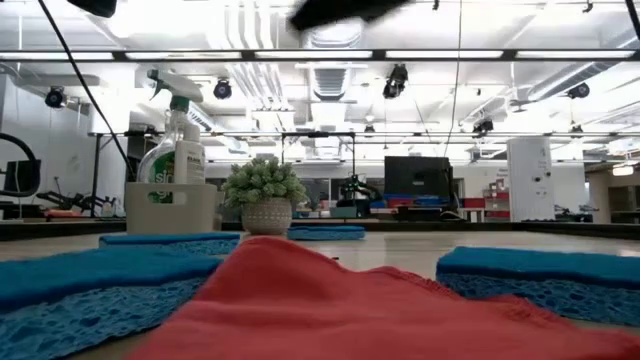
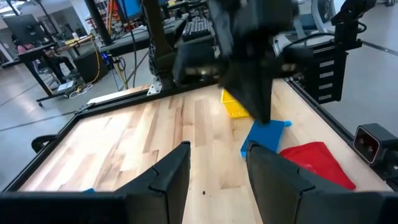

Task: Pick & Place Kitchen Items
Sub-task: Put the red towel into the green bucket

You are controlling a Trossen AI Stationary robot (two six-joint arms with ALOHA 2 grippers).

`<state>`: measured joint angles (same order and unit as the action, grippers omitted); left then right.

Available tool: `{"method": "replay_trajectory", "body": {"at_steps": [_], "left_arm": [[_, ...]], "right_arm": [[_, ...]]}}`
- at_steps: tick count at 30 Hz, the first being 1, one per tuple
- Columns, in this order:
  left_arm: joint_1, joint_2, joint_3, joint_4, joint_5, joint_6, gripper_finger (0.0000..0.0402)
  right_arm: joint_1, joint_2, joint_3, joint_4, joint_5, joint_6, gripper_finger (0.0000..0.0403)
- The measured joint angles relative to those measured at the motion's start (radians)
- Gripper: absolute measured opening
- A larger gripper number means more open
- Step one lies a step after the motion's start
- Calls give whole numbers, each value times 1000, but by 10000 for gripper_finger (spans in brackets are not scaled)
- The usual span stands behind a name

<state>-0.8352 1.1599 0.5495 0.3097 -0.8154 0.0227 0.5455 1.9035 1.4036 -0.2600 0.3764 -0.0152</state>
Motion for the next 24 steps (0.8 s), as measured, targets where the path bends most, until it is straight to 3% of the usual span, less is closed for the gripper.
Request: {"method": "replay_trajectory", "body": {"at_steps": [8,16,19,24], "left_arm": [[0,0,0,-3,0,-5,158],[0,0,0,-14,0,-12,158],[0,0,0,-18,0,-12,158],[2,0,0,-22,0,-18,158]], "right_arm": [[-2,-31,0,7,-252,85,18],[-7,92,17,9,-353,151,24],[-6,124,34,0,-367,154,61],[-6,149,72,-52,-398,151,165]]}}
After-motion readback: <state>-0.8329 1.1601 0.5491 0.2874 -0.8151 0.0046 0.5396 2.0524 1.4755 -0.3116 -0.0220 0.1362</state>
